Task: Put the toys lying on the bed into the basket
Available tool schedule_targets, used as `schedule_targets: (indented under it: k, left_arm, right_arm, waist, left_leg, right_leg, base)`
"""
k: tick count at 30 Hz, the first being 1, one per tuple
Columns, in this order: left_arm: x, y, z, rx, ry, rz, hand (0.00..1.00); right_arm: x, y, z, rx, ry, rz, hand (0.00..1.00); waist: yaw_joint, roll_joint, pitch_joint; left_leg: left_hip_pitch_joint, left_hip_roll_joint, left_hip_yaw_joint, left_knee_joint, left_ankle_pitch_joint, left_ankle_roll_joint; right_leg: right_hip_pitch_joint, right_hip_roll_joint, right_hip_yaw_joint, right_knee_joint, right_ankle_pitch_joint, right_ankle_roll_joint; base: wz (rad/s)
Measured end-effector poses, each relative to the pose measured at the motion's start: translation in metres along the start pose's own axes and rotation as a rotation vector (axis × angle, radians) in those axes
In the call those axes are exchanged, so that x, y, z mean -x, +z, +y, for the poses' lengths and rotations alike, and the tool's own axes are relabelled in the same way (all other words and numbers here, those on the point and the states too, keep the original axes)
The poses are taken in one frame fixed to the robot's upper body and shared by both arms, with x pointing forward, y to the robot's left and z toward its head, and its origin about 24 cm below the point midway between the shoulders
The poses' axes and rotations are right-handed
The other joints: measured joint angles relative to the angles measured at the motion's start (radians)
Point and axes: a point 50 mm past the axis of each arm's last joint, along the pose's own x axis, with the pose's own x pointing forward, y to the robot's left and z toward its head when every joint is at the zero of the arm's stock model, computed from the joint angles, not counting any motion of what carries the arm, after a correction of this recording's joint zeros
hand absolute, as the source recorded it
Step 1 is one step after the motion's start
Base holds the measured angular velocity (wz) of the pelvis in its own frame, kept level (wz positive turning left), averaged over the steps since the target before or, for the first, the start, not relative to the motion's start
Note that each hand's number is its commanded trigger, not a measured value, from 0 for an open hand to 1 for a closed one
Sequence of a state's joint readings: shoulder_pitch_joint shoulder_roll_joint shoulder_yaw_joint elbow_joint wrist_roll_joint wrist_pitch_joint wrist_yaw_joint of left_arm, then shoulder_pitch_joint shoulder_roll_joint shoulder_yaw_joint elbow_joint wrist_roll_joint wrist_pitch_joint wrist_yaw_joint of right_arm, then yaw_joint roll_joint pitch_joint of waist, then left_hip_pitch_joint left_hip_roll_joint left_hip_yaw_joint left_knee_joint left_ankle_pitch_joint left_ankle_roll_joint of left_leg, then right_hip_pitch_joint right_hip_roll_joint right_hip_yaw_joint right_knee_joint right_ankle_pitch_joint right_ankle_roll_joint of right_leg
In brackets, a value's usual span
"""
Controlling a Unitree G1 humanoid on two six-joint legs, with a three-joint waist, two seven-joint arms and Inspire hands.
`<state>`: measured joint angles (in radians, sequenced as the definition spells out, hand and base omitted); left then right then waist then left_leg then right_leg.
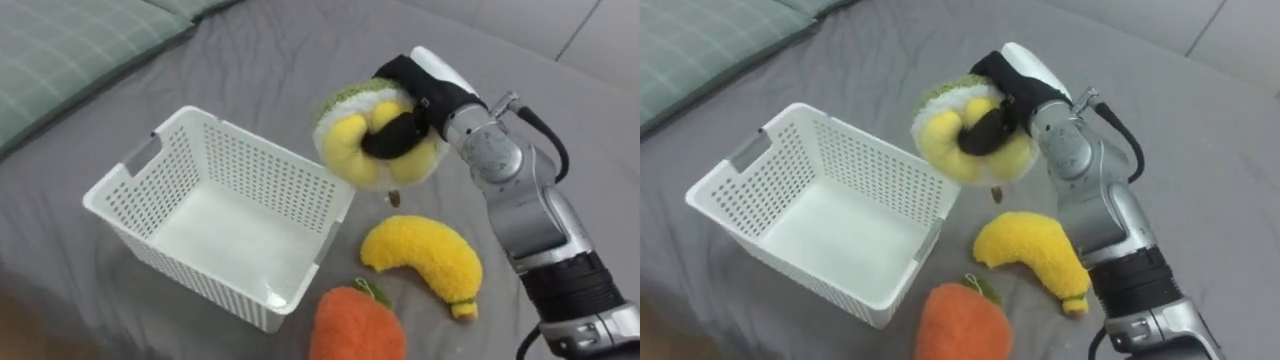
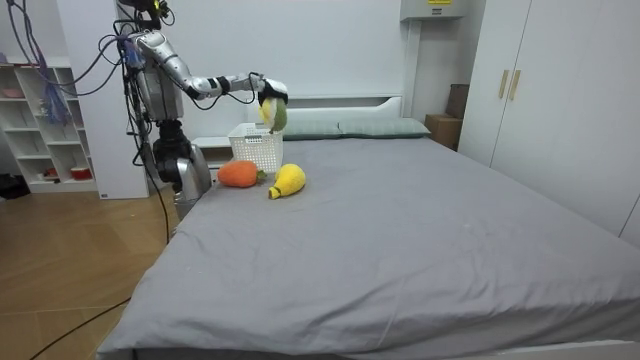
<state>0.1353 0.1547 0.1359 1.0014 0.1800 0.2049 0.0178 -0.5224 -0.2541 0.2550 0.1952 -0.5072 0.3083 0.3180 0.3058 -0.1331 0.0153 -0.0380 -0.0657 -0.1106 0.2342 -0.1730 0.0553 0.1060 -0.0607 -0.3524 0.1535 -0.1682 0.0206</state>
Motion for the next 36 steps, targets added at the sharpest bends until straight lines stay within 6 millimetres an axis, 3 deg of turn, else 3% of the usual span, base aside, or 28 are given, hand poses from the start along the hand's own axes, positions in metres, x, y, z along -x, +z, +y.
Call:
schedule_targets:
  k: [2, 5, 11, 15, 22, 30, 36]
  left_arm:
    - [0.0, 0.001, -0.002, 0.0, -0.006, 0.002, 0.0]
    - [0.0, 0.001, -0.003, -0.001, -0.007, 0.018, 0.0]
    - [0.0, 0.0, -0.003, -0.011, -0.011, 0.03, 0.0]
    - [0.0, -0.002, 0.0, -0.003, -0.006, 0.051, 0.0]
    - [0.0, 0.002, 0.004, -0.014, 0.009, 0.041, 0.0]
    - [0.0, 0.02, 0.006, -0.012, 0.019, -0.014, 0.0]
    - [0.001, 0.022, 0.005, -0.019, 0.022, -0.024, 0.0]
  right_arm:
    - [-0.001, -0.001, 0.001, -0.007, 0.008, 0.013, 0.0]
    - [-0.006, -0.001, 0.004, -0.006, 0.026, 0.032, 0.0]
    - [-0.018, 0.006, 0.005, -0.004, 0.054, 0.034, 0.0]
    - [-0.019, 0.006, 0.009, 0.004, 0.061, 0.036, 0.0]
    - [-0.019, 0.006, 0.008, 0.008, 0.03, 0.037, 0.0]
    - [-0.021, -0.004, 0.011, 0.009, 0.014, 0.08, 0.0]
    - [-0.022, -0.008, 0.012, 0.009, 0.007, 0.098, 0.0]
  waist:
    - [0.019, 0.002, 0.0012]
    - [0.053, 0.006, 0.0045]
    - [0.098, 0.007, 0.0058]
    - [0.138, 0.001, 0.0048]
    - [0.143, -0.008, 0.0044]
    - [0.14, -0.011, 0.0045]
    - [0.136, -0.01, 0.0049]
  left_leg:
    - [-0.021, -0.01, -0.032, 0.015, 0.004, 0.0]
    - [-0.044, -0.023, -0.07, 0.037, 0.007, 0.0]
    - [-0.062, -0.052, -0.143, 0.04, 0.03, 0.0]
    - [-0.074, -0.062, -0.164, 0.041, 0.041, 0.0]
    - [-0.08, -0.077, -0.191, 0.041, 0.052, 0.004]
    - [-0.08, -0.076, -0.19, 0.04, 0.054, 0.004]
    - [-0.076, -0.074, -0.181, 0.04, 0.053, 0.004]
  right_leg:
    - [-0.001, -0.004, -0.027, 0.001, -0.001, 0.002]
    - [0.001, -0.008, -0.064, 0.002, -0.003, 0.005]
    - [0.006, -0.015, -0.087, -0.003, -0.006, 0.01]
    - [0.0, -0.019, -0.097, -0.001, -0.008, 0.013]
    - [0.001, -0.028, -0.116, 0.001, -0.011, 0.018]
    - [-0.003, -0.028, -0.107, 0.009, -0.011, 0.018]
    - [-0.005, -0.028, -0.086, 0.017, -0.011, 0.018]
  base:
    - [0.54]
    - [0.39]
    - [0.39]
    - [0.21]
    - [0.13]
    - [0.0]
    - [-0.04]
